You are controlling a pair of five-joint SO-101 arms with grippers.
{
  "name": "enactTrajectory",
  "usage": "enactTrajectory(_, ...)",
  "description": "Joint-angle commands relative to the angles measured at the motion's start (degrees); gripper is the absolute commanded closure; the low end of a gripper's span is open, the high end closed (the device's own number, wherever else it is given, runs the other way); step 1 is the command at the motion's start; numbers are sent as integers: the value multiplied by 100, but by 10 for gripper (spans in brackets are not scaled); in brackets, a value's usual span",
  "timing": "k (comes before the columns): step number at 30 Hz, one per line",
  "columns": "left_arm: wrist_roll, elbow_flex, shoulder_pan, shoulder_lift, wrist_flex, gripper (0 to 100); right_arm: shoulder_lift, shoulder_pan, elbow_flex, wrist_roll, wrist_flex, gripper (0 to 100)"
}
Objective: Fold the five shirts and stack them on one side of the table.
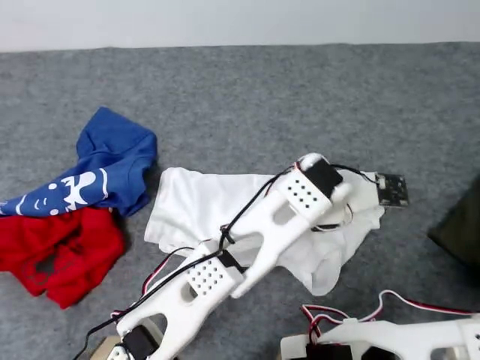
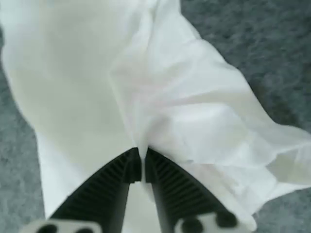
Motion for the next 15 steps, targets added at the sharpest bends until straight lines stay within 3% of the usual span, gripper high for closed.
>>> enactTrajectory(1, -26, -207, -211, -396, -211, 997, -136, 4, -35, 26, -4, 988)
enactTrajectory(15, -26, -242, -237, -396, -905, 997, -145, -101, -35, 26, 435, 987)
